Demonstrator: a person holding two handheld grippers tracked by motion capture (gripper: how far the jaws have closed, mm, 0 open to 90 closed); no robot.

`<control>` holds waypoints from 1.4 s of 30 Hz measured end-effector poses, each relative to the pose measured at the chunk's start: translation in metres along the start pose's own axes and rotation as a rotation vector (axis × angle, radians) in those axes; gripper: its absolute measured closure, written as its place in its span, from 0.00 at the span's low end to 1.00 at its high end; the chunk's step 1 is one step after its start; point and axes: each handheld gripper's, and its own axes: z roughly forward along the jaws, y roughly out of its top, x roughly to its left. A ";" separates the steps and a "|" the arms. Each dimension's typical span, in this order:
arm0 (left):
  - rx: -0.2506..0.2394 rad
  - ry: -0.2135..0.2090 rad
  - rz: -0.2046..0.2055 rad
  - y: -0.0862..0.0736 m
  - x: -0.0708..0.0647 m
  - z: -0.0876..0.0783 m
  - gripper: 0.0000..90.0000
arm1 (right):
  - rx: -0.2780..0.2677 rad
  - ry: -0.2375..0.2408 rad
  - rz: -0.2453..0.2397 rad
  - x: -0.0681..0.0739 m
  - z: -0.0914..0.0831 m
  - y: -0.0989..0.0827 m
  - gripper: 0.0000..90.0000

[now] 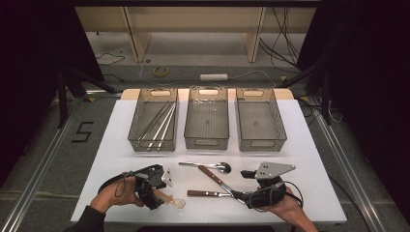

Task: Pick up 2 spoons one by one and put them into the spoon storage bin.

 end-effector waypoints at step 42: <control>0.000 -0.068 0.147 -0.004 0.001 0.012 0.83 | 0.006 0.005 -0.002 0.000 0.000 0.000 0.30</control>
